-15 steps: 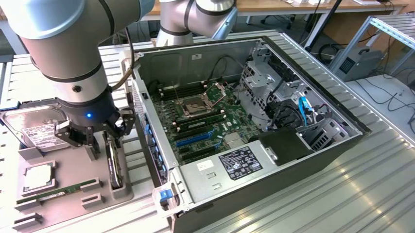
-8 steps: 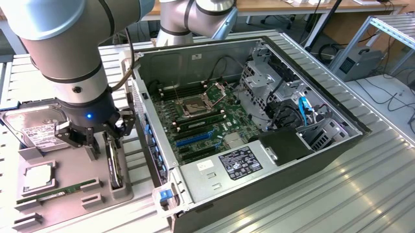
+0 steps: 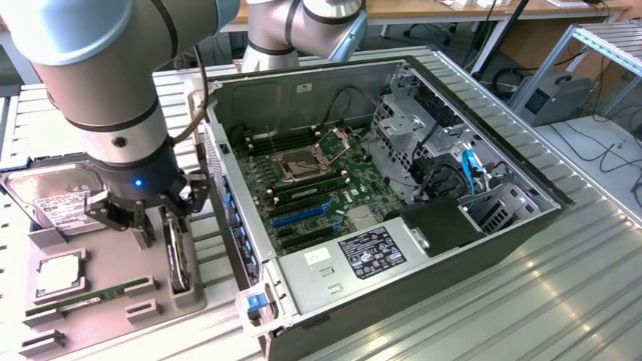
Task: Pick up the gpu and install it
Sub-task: 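Pick up the gpu and move the gpu toward the slot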
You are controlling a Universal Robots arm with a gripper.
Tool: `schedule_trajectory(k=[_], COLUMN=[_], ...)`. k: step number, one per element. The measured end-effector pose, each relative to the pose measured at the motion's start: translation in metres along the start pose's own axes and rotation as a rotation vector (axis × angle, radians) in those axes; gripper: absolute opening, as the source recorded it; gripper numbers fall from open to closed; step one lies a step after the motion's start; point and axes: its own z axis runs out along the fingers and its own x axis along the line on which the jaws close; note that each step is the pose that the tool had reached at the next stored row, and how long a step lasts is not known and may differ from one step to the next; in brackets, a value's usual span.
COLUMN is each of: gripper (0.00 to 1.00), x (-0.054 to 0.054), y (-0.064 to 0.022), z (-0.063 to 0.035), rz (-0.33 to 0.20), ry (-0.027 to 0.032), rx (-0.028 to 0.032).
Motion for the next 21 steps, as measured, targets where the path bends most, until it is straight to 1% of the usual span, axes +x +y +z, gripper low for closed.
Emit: schedule_trajectory(k=[21], gripper=[0.48], x=[0.0], y=[-0.0107], z=[-0.0001], rz=[0.0], ry=[0.0001], rx=[0.0001])
